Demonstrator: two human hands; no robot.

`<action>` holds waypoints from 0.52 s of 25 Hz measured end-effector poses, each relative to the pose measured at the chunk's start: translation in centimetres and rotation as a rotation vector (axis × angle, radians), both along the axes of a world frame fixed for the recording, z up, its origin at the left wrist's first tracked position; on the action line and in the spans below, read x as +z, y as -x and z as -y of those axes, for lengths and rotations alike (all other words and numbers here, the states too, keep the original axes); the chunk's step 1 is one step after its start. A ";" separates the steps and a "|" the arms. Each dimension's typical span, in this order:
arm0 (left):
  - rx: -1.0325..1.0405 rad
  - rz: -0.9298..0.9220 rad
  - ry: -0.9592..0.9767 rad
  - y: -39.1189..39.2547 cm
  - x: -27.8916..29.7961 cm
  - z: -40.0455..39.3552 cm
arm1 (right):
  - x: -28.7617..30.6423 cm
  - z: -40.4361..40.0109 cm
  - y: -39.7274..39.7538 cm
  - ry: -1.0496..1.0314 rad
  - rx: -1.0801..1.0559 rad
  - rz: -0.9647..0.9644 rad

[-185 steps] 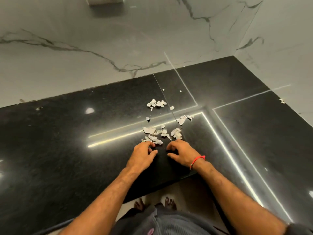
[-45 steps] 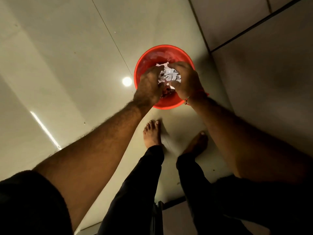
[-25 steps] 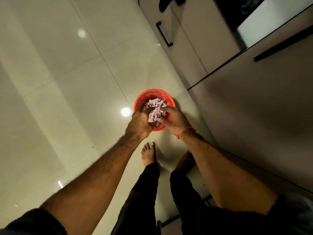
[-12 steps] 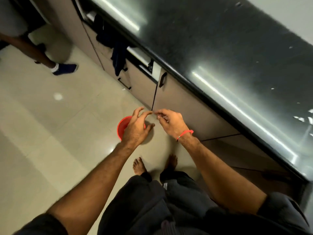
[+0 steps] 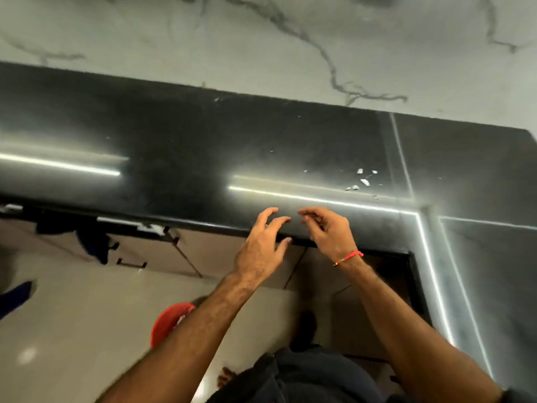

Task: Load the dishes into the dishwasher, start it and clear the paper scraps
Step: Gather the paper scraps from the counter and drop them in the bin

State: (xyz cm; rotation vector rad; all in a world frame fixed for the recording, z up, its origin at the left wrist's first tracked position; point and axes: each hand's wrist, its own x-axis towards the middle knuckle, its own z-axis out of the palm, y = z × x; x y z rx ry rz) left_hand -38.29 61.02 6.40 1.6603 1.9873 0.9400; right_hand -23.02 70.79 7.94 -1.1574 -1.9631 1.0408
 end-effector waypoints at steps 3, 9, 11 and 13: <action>-0.114 -0.062 0.020 -3.8 0.8 -6.6 | 0.6 -5.3 -5.1 -0.022 -0.217 -0.058; -0.063 -0.189 0.078 -7.0 -2.0 -17.5 | -0.4 -13.6 -13.1 -0.075 -0.381 0.000; 0.077 -0.251 0.165 -6.5 -3.3 -20.1 | -1.8 -16.3 -15.3 -0.077 -0.361 0.100; 0.173 -0.274 0.295 -6.0 -4.8 -21.6 | -3.9 -18.6 -16.6 -0.001 -0.340 0.254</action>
